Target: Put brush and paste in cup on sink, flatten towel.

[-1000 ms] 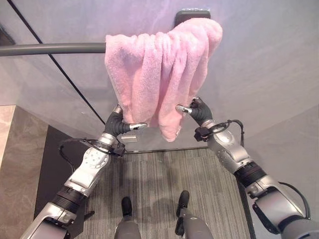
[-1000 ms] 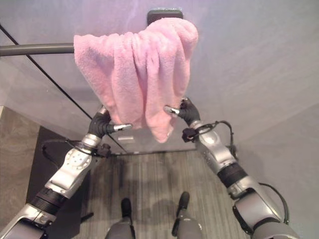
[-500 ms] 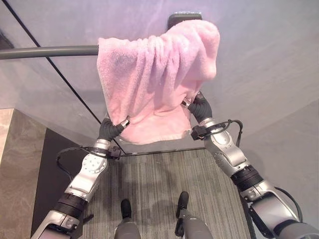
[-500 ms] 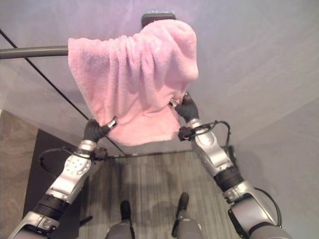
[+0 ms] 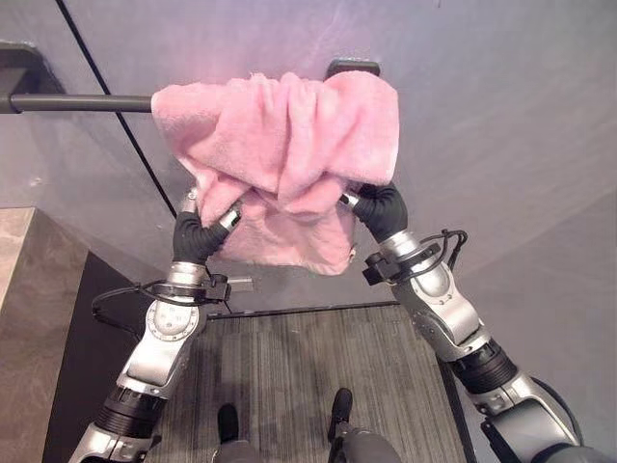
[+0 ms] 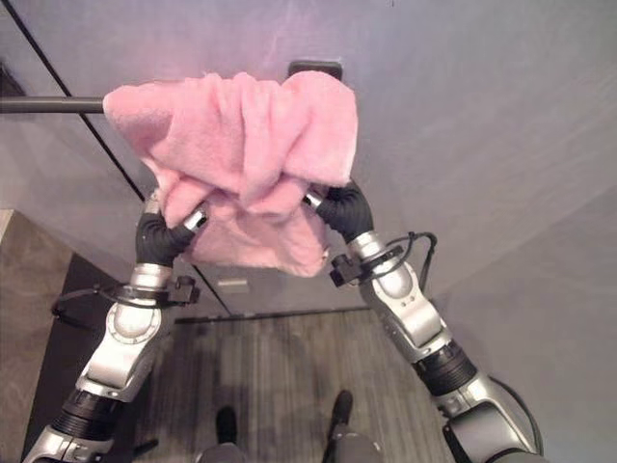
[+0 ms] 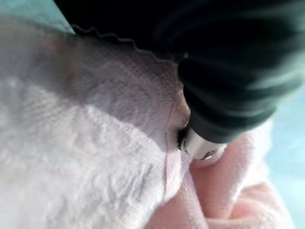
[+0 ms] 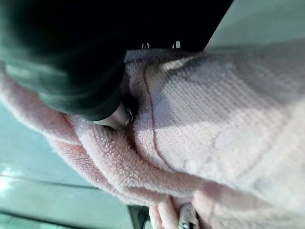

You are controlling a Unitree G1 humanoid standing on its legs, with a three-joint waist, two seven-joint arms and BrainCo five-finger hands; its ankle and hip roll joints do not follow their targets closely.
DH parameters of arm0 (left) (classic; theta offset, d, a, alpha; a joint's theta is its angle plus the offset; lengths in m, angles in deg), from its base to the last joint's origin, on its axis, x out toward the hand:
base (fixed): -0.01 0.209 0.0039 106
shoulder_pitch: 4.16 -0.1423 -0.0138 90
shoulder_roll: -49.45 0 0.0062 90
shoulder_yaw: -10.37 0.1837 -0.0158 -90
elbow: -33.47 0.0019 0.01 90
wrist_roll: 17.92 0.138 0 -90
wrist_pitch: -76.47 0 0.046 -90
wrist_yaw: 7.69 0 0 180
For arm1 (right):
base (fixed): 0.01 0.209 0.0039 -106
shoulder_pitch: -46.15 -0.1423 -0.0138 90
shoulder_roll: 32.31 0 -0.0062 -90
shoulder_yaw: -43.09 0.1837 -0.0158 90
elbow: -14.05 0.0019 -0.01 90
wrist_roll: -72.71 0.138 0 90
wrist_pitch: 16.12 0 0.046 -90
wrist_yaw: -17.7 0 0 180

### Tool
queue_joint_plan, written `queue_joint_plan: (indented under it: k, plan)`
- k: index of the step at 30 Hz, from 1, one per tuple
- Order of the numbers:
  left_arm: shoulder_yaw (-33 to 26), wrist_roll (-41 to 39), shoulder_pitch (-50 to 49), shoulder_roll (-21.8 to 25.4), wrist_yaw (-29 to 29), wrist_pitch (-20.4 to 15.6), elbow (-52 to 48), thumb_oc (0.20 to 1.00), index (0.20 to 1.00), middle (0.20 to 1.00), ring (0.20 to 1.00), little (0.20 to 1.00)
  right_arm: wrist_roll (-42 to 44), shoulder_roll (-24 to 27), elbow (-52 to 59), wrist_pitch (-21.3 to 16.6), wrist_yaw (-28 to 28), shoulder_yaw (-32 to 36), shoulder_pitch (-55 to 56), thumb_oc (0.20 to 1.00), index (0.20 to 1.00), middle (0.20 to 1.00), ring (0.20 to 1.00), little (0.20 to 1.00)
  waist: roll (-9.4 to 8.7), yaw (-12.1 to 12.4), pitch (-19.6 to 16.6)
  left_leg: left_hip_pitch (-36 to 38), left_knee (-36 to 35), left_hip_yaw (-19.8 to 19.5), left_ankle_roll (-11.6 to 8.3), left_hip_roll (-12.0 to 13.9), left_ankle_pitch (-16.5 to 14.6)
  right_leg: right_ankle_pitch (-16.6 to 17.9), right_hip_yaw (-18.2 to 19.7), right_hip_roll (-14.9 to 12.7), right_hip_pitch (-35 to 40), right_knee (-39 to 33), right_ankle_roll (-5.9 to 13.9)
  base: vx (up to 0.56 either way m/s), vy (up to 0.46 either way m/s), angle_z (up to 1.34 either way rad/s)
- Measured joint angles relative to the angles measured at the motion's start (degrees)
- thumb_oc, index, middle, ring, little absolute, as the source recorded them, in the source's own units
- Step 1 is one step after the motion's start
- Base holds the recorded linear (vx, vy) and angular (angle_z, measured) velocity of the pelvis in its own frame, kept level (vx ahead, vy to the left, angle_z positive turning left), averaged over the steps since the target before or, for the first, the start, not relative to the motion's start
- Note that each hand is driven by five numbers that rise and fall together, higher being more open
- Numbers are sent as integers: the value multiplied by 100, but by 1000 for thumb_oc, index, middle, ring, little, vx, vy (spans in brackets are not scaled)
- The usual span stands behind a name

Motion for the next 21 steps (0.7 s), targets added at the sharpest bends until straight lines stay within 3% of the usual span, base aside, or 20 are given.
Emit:
queue_joint_plan:
  k: [9, 12, 14, 17, 20, 21]
  plan:
    - [-577, 309, -779, -140, -336, -88, -170, 200, 200, 200, 200, 200, -176, -22, -64, 73, 19, -383, -119, 235, 235, 235, 235, 235, 19, 281, -81, -11, 0, -15, -17, 7, 14, -4, -30, 0, 11, -1, -5, -4, 3, 1]
    - [-704, 449, -949, -142, -507, -135, -164, 200, 200, 200, 200, 200, -180, -90, -241, 84, 30, -451, -181, 244, 244, 244, 244, 244, 21, 369, -82, -21, 0, -36, -19, 6, 15, -8, -61, -5, 20, -1, -7, -4, 8, 4]
    - [-839, 463, -999, -141, -561, -141, -151, 200, 200, 200, 200, 200, -269, -130, -304, 101, 55, -450, -239, 316, 316, 316, 316, 316, 26, 446, -80, -42, 0, -109, -22, 6, 17, -13, -129, -10, 29, -1, -6, -5, 17, 11]
    - [-853, 459, -1010, -169, -696, -191, -93, 200, 200, 200, 200, 200, -274, -183, -474, 103, 65, -457, -307, 294, 294, 294, 294, 294, 35, 488, -84, -90, 1, -182, -21, 6, 32, -26, -180, -12, 37, -1, 3, 7, 4, 13]
    - [-832, 440, -997, -492, -992, -246, 530, 200, 200, 200, 200, 200, -269, -429, -975, 105, 128, -578, -311, 347, 347, 347, 347, 347, 55, 506, -92, -90, 1, -179, -21, -8, 32, -28, -178, -22, 31, -1, 6, 0, 0, 0]
    - [-702, 433, -874, -617, -1124, -234, 1095, 200, 200, 200, 200, 200, -268, -543, -1347, 111, 149, -722, -307, 325, 325, 325, 325, 325, 69, 505, -96, -86, 1, -178, -20, -9, 33, -28, -177, -22, 32, -1, 6, 0, 0, 0]
